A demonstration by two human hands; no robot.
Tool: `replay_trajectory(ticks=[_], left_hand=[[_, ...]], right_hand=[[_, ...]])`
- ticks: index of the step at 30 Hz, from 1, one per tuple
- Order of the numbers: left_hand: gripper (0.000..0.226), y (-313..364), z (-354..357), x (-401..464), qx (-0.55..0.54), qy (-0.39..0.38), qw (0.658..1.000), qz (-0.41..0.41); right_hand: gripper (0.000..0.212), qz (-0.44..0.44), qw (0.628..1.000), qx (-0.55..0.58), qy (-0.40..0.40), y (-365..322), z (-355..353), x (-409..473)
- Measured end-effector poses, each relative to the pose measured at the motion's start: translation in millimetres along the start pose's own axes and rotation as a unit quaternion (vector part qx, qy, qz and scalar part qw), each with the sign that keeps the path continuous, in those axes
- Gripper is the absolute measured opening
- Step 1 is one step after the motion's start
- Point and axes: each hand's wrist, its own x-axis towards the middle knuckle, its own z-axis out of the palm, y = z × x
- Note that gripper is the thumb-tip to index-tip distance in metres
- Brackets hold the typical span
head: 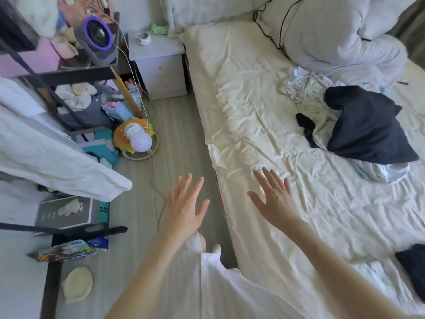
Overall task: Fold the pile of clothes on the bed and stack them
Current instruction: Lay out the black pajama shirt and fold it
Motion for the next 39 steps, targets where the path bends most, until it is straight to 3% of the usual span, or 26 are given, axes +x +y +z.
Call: replay_trajectory(ticks=[13, 20, 24, 29, 35, 39], left_hand=[[0.058, -78, -91, 283, 0.076, -0.017, 0.985, 0.152], [0.06, -57, -74, 379, 0.095, -0.148, 0.964, 0.199], [0.06, -22, -37, 448, 0.134, -0.244, 0.935, 0.218], [0.057, 49, 27, 550, 0.182, -0.246, 0.921, 0.24], [0.057, 127, 119, 608, 0.197, -0.292, 0.897, 0.267], [0.06, 153, 178, 634, 0.231, -0.312, 0.874, 0.291]], right_hand=[[0.061, 0.103, 0.993, -0.001, 0.054, -41, -31, 244], [0.062, 0.208, 0.977, 0.014, 0.039, -6, -28, 288], [0.061, 0.254, 0.967, 0.016, 0.016, 52, -28, 309], [0.057, 0.317, 0.948, 0.01, 0.024, 169, -40, 360], [0.043, 0.452, 0.878, 0.013, 0.156, 313, -67, 408], [0.065, 0.513, 0.838, -0.044, 0.182, 397, -64, 425]])
